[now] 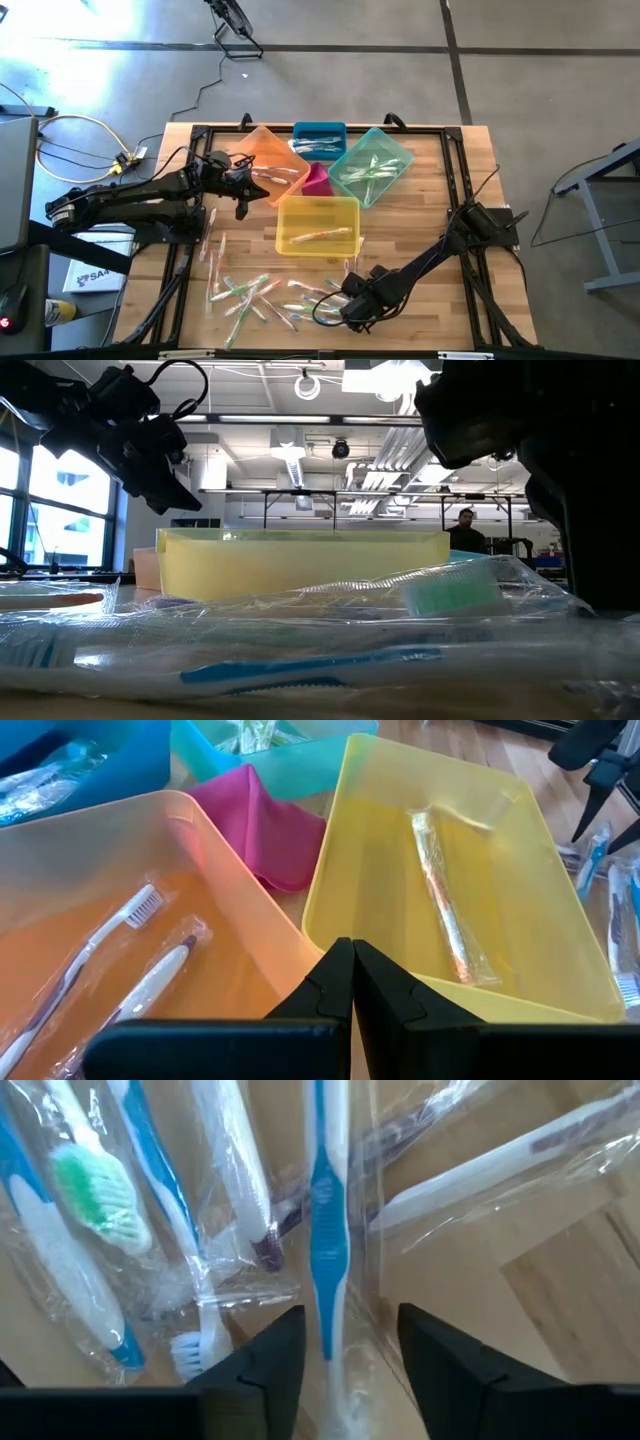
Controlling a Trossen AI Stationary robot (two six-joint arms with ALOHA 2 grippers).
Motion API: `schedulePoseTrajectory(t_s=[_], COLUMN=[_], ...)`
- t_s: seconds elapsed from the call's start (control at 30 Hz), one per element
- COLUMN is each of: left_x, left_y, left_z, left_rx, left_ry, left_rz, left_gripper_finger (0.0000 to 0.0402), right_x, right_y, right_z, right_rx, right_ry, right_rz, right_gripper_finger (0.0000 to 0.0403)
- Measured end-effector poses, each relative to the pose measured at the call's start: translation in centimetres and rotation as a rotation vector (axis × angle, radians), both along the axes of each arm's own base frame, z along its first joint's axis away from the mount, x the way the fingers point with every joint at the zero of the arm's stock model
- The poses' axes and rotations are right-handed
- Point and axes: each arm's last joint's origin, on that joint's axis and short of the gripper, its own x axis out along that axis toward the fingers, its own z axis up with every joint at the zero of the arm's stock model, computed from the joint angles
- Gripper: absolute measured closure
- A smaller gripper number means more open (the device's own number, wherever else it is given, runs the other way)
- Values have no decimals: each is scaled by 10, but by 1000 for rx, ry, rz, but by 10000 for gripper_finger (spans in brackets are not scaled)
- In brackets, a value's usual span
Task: Pick & Place Toothbrushes
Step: Put the blue toothbrush into the blue bin
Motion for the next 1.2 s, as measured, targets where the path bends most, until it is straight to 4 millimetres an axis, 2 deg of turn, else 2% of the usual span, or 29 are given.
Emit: schedulePoseTrajectory(t_s=[0.43, 0.77, 0.97, 1.2], left_x=[0, 0, 0, 0], left_y=[0, 0, 0, 0], left_z=[0, 0, 0, 0], left_rx=[0, -1, -1, 0], left_ry=[0, 1, 1, 0], left_rz=[0, 0, 0, 0], left_gripper_finger=[396, 396, 396, 396], right_x=[0, -2, -8, -21], right_y=[0, 1, -6, -19], right_z=[0, 3, 29, 76], right_rx=[4, 42, 50, 17], right_ry=[3, 27, 1, -108], right_rz=[2, 18, 13, 19], right_gripper_finger=[386, 391, 392, 392])
